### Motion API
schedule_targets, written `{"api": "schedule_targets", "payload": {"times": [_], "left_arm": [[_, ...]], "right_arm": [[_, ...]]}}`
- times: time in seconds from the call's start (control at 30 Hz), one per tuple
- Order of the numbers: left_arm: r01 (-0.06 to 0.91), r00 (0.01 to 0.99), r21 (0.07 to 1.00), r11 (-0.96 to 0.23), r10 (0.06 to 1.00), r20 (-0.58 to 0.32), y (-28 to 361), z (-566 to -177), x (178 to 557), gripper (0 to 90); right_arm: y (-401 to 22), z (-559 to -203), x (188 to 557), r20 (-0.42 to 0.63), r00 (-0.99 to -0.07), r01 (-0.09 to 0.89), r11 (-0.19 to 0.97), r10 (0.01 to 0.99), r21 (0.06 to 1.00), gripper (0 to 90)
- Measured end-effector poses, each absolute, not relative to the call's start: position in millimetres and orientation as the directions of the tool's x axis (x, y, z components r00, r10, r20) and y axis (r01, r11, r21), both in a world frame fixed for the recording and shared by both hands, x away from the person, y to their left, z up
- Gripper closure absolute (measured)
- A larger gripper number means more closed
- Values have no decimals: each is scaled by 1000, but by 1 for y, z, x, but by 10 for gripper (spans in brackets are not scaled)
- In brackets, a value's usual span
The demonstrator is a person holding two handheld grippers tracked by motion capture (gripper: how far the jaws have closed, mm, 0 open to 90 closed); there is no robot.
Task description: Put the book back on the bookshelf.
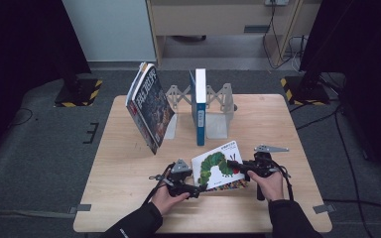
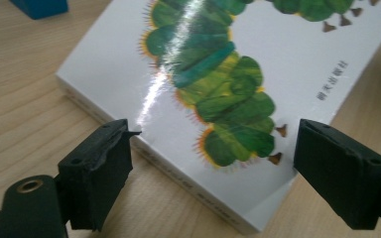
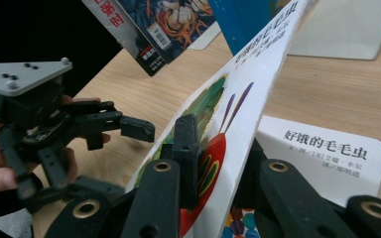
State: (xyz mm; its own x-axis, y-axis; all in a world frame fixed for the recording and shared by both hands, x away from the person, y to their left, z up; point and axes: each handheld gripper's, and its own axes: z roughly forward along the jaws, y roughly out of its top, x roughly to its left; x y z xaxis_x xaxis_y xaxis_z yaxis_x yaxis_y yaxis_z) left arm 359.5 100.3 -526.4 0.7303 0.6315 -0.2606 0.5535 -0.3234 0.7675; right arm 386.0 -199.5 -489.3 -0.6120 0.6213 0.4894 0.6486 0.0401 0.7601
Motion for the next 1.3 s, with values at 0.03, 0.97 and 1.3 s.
{"api": "schedule_targets", "payload": {"times": [0.03,0.97,1.3], "left_arm": [[556,728,767,-322,634,-261,102,-526,361,139],[586,727,774,-240,577,-371,92,-537,377,78],[616,708,743,-260,596,-379,94,-539,379,120]], "right_arm": [[-200,-488,386,489,-616,646,41,618,762,781],[-212,-471,382,517,-678,596,-20,523,802,882],[-214,-486,385,480,-624,620,17,617,784,790]]}}
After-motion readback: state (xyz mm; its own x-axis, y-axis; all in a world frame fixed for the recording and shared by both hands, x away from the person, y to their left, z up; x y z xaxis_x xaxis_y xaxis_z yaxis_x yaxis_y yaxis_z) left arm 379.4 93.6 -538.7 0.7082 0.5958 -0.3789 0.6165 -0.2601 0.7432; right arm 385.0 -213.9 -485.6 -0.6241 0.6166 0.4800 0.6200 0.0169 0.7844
